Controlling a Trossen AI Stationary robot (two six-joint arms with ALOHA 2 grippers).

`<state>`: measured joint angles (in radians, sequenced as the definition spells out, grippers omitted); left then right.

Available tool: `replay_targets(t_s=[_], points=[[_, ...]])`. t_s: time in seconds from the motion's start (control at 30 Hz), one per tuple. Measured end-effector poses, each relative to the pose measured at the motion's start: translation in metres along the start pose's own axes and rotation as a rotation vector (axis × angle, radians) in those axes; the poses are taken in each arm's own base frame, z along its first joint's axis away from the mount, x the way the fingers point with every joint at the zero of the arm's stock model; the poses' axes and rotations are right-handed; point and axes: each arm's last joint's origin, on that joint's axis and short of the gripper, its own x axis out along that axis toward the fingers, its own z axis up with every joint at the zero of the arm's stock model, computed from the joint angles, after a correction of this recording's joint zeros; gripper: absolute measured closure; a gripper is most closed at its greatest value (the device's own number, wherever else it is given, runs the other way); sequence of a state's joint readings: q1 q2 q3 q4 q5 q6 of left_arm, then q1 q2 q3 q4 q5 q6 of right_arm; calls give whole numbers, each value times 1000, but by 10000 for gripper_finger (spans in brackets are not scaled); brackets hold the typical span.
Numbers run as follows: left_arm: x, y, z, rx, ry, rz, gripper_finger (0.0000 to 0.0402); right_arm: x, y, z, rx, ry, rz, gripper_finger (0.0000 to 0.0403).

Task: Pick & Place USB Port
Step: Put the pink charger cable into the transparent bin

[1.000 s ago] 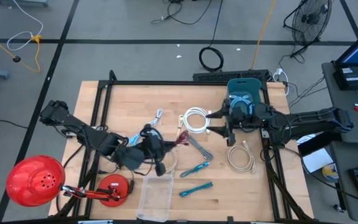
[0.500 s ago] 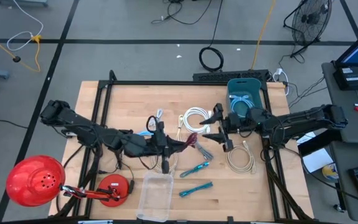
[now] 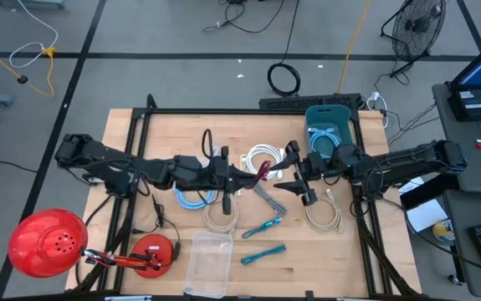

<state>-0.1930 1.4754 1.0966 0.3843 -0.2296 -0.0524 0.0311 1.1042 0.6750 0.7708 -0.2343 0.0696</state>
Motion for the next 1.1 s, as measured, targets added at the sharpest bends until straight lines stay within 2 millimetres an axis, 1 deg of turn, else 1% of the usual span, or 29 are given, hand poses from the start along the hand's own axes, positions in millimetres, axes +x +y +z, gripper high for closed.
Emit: replay_targets(t_s=[0.17,0.23,0.3,0.43,0.63,0.77,0.9,1.1], points=[[5,6,-1,-15,-28,-31,391,0,-2,0,-8,0,-51,190],[7,8,-3,-17,-16,-40,391,0,-2,0,-12,1,-54,190],[13,10,-6,-32,-39,-36,391,0,-2,0,-13,1,-55,190],[20,15,-15,-42,-20,-57,391,1,-2,-2,-13,3,-55,190],[28,28,-20,-69,-32,-52,391,1,-2,-2,-13,2,-55,190],[30,33,-22,-80,-25,-67,391,1,-2,-2,-13,2,-58,192],[30,34,-20,-81,-33,-65,391,1,-3,-2,-4,6,-62,205],[29,33,-20,-84,-32,-81,391,1,-3,-2,-5,7,-61,250]])
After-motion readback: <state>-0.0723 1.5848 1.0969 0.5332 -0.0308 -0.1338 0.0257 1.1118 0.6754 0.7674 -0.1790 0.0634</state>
